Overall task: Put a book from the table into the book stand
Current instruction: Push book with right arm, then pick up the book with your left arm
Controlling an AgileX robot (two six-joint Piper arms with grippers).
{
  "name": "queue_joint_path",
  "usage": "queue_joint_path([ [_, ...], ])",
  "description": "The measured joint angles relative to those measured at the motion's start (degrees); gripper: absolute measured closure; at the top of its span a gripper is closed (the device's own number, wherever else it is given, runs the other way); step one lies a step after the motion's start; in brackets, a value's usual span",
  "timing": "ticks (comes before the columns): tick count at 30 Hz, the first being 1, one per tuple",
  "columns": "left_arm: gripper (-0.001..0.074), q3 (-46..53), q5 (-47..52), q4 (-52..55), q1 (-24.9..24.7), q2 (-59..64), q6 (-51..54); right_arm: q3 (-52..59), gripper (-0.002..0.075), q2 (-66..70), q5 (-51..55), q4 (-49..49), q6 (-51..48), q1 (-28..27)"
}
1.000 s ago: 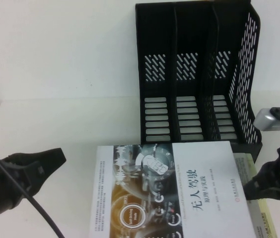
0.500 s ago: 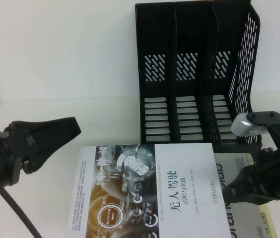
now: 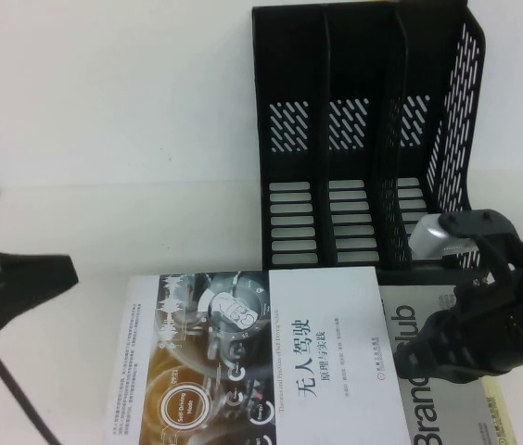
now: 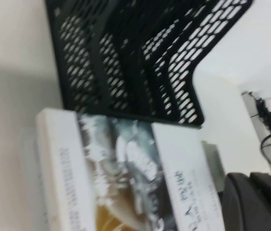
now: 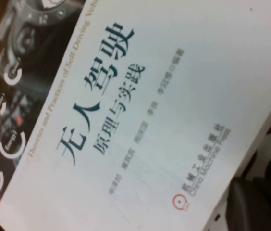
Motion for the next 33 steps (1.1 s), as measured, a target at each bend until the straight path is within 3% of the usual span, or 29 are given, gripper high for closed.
queue_joint_path([
  [4, 0.0729, -0.14, 5.40, 1.63, 1.02, 4.44, 1.80, 0.00, 0.0729, 0.15, 0.00, 0.37, 0.00, 0.00],
  [7, 0.0667, -0.38, 9.77, 2.88, 1.10, 9.44, 2.36, -0.48, 0.0729, 0.45, 0.11, 0.37, 0.00, 0.00],
  [10, 0.0528, -0.63, 11.04, 3.42, 1.15, 14.14, 3.02, -0.58, 0.0729, 0.59, 0.24, 0.50, 0.00, 0.00],
  [15, 0.0199, -4.02, 11.28, 3.93, 1.15, 21.79, 4.99, -0.58, 0.0729, 0.59, 0.43, 0.52, 0.00, 0.00],
  [18, 0.0111, -6.67, 11.28, 3.93, 1.15, 24.83, 5.77, -0.58, 0.0729, 0.59, 0.43, 0.52, 0.00, 0.00],
  [33, 0.0074, -5.26, 11.17, 5.83, 1.23, 32.51, 7.75, -0.58, 0.0729, 0.59, 0.43, 0.73, -0.20, 0.00],
])
